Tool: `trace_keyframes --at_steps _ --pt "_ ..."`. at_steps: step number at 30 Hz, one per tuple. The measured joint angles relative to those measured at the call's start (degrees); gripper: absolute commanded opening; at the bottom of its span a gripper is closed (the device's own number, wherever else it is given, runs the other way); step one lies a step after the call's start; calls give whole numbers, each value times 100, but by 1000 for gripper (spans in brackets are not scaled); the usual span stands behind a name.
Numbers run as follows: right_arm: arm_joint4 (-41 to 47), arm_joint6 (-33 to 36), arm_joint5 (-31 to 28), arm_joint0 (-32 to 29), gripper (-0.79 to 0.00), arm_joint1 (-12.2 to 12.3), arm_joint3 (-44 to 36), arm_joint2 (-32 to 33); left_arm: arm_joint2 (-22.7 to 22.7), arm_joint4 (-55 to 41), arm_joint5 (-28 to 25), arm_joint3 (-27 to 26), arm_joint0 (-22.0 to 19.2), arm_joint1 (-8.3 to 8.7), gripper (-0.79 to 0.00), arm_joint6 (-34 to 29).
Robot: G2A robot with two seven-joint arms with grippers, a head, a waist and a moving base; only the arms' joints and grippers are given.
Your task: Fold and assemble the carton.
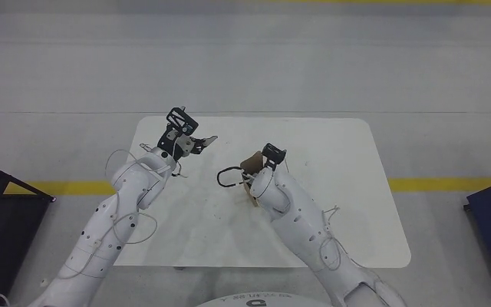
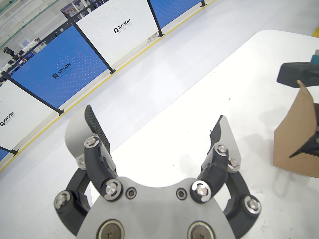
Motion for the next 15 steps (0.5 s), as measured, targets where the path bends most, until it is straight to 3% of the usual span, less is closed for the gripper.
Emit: trace_keyframes --at_steps 15 --pt "520 1 0 1021 -785 -305 1712 -259 0 0 0 0 0 0 0 0"
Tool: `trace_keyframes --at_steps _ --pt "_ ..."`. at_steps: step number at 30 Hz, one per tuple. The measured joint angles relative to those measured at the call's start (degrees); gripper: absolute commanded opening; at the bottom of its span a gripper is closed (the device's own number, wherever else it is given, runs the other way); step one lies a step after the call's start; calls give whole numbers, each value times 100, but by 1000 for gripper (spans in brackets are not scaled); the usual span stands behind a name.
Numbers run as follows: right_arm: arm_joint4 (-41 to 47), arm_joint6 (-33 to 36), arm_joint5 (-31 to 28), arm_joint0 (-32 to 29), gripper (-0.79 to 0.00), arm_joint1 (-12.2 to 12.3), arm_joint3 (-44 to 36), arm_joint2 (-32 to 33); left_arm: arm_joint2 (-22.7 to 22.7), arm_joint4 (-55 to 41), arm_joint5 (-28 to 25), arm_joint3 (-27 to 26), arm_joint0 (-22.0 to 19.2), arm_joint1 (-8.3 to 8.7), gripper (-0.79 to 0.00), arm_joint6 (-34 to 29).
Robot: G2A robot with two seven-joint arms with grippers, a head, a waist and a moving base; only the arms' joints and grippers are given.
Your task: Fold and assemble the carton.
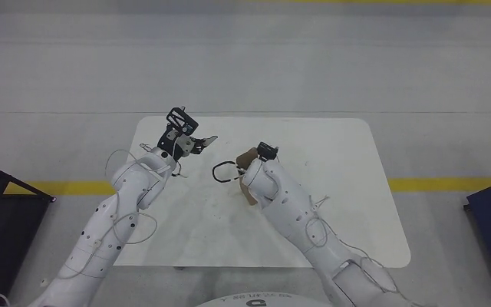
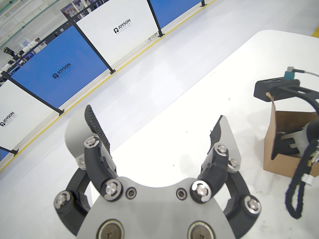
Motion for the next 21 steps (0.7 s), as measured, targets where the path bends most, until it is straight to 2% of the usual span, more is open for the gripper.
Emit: trace_keyframes --at_steps 4,8,12,17,19,21 --pt "155 0 0 158 -785 -20 188 -68 0 0 0 0 0 0 0 0" --pt "194 0 0 -16 -785 38 -268 -20 0 0 0 0 0 0 0 0" --pt "18 -1 0 -569 -785 182 -1290 209 0 0 0 0 0 0 0 0" --pt "-382 22 -28 -1610 -785 384 -3112 514 0 0 0 0 0 0 0 0" --pt "-508 118 -123 -1887 -785 462 -3522 573 0 0 0 0 0 0 0 0" --pt "-685 172 -174 -1928 -785 507 -3450 558 0 0 0 0 0 0 0 0"
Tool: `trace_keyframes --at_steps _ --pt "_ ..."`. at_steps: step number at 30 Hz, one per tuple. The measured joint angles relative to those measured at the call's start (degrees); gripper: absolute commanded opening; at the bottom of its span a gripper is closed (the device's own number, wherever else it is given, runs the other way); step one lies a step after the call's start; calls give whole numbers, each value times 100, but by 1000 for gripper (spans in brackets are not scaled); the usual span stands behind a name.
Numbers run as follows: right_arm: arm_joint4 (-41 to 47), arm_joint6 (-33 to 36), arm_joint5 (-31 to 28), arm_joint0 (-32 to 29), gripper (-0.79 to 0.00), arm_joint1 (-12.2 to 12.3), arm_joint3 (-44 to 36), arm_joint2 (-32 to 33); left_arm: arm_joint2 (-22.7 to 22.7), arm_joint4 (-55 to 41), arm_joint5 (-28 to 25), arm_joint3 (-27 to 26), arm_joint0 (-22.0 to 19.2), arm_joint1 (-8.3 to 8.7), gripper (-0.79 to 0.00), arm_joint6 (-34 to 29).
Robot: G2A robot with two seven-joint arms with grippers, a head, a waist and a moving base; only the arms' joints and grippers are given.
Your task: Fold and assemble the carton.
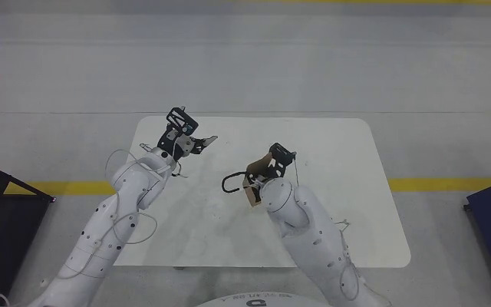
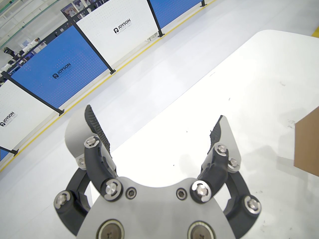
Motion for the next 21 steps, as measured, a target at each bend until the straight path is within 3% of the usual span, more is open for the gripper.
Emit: trace_keyframes --at_steps 5,8,11,16,21 --pt "127 243 -250 29 -785 59 -316 46 4 5 -9 -6 4 0 0 4" --pt "-116 283 -285 254 -785 48 71 9 45 90 -180 -47 43 0 0 -6" --pt "388 357 -357 456 -785 57 324 284 153 241 -487 -80 20 -3 0 -185" --pt "664 554 -557 823 -785 90 933 242 493 447 -1344 -26 -249 -37 0 -482" --pt "664 556 -554 822 -785 90 930 242 554 391 -1361 -26 -294 -57 0 -488"
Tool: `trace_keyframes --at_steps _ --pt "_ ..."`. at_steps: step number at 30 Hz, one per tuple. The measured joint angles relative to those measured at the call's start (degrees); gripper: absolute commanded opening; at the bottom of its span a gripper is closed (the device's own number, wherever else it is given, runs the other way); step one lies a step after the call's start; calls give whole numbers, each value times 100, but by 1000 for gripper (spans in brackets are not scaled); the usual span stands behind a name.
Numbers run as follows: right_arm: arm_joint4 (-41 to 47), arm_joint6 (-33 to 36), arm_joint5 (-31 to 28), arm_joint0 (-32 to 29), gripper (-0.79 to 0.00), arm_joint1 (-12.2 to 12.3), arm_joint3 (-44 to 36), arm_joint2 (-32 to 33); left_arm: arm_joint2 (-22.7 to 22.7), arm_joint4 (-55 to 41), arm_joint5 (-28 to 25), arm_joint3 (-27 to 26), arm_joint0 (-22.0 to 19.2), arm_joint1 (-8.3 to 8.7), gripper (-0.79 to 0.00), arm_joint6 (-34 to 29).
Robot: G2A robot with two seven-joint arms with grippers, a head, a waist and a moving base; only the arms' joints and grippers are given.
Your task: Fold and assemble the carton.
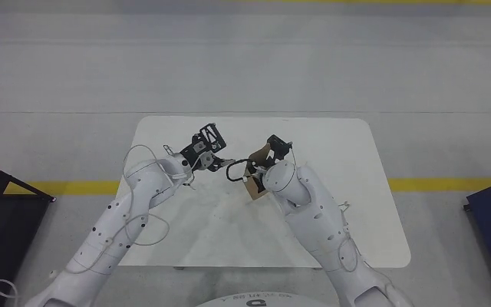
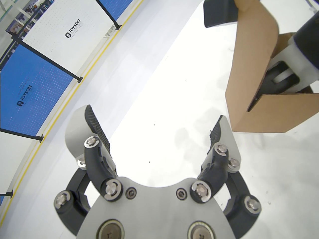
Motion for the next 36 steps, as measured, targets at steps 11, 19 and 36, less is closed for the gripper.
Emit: trace_keyframes --at_steps 11,19,36 --pt "443 -431 -229 -41 -785 -13 73 269 -20 -361 -559 303 19 9 0 222" --pt "1065 -601 -599 94 -785 -20 403 419 232 -50 -1802 832 -313 22 0 372" --pt "1743 -728 -581 203 -785 -4 454 412 961 -134 -1331 1594 -649 -259 0 1634"
